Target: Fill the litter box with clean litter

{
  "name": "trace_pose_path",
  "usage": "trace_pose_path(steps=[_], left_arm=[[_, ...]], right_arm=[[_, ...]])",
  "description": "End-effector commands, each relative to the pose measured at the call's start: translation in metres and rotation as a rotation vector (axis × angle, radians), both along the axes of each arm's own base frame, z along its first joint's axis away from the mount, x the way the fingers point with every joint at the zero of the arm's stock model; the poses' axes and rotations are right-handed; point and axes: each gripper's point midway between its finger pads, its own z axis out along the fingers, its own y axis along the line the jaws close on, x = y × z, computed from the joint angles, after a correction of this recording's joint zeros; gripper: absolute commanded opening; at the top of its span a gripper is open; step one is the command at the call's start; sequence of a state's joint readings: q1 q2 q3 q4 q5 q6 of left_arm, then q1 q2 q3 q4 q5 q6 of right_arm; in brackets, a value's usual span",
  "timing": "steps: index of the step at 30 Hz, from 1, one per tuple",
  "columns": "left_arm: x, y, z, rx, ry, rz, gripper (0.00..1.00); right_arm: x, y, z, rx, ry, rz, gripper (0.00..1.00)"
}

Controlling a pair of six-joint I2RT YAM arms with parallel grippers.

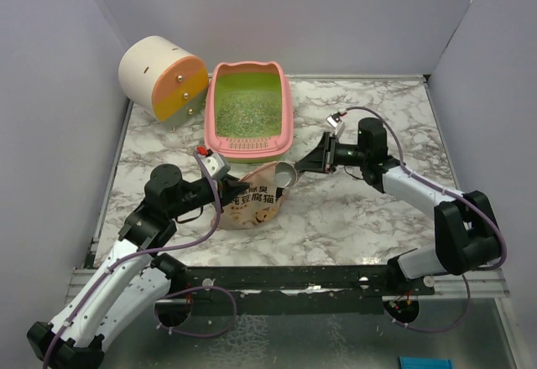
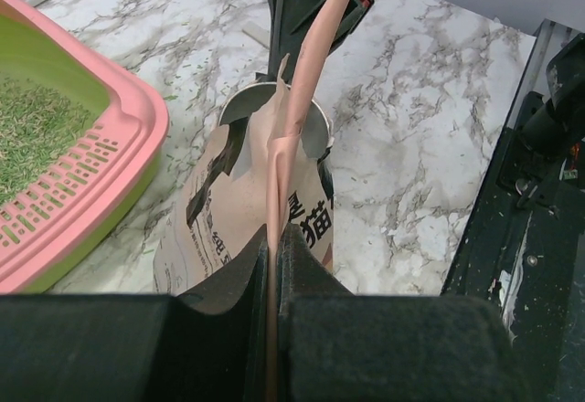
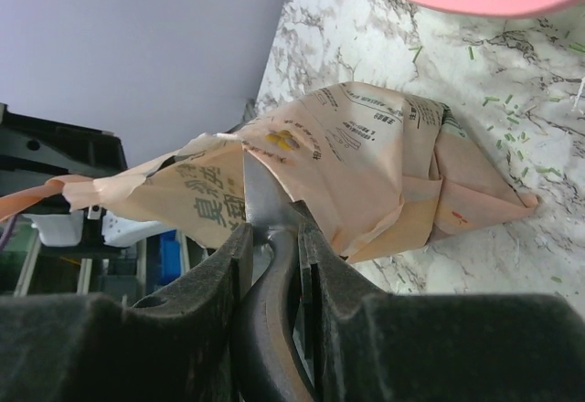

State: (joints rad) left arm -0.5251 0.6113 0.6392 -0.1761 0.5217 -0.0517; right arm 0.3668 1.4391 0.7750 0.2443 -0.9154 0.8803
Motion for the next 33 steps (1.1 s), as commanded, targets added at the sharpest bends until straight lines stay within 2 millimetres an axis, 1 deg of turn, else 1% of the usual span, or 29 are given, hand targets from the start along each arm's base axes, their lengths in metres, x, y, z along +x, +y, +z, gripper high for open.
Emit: trace_pose_path(steps=[1, 10, 21, 25, 33], left_arm=[[0.003, 0.002, 0.024, -0.032, -0.079, 0.016, 0.0], [0.005, 0.001, 0.02, -0.023, -0.071, 0.017, 0.0], [0.006, 0.001, 0.018, -0.021, -0.065, 0.018, 0.0], [0.007, 0.001, 0.017, -0.019, -0.062, 0.02, 0.0], [0.008, -0.001, 0.014, -0.017, -0.057, 0.015, 0.0]], right_arm=[[0.006, -0.019, 0.022, 0.067, -0.037, -0.023, 0.01], [0.008, -0.051, 0.025, 0.132, 0.014, -0.07, 0.01], [0.01, -0.08, 0.009, 0.15, 0.059, -0.12, 0.01], [0.01, -0.088, 0.007, 0.17, 0.068, -0.132, 0.01], [0.01, -0.101, 0.012, 0.235, 0.088, -0.161, 0.01]])
